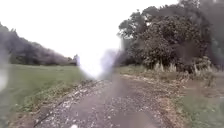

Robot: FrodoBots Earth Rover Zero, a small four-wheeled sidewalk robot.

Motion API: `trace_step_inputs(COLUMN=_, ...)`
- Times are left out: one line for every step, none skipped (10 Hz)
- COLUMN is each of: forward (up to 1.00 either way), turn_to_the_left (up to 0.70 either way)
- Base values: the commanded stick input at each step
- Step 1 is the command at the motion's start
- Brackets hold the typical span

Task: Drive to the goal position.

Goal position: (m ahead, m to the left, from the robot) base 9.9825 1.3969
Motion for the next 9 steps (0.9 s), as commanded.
trace_step_inputs(forward=0.7, turn_to_the_left=0.0)
trace_step_inputs(forward=0.7, turn_to_the_left=0.0)
trace_step_inputs(forward=0.7, turn_to_the_left=0.0)
trace_step_inputs(forward=0.7, turn_to_the_left=0.0)
trace_step_inputs(forward=0.7, turn_to_the_left=0.0)
trace_step_inputs(forward=0.7, turn_to_the_left=0.0)
trace_step_inputs(forward=0.7, turn_to_the_left=0.0)
trace_step_inputs(forward=0.7, turn_to_the_left=0.0)
trace_step_inputs(forward=0.7, turn_to_the_left=0.0)
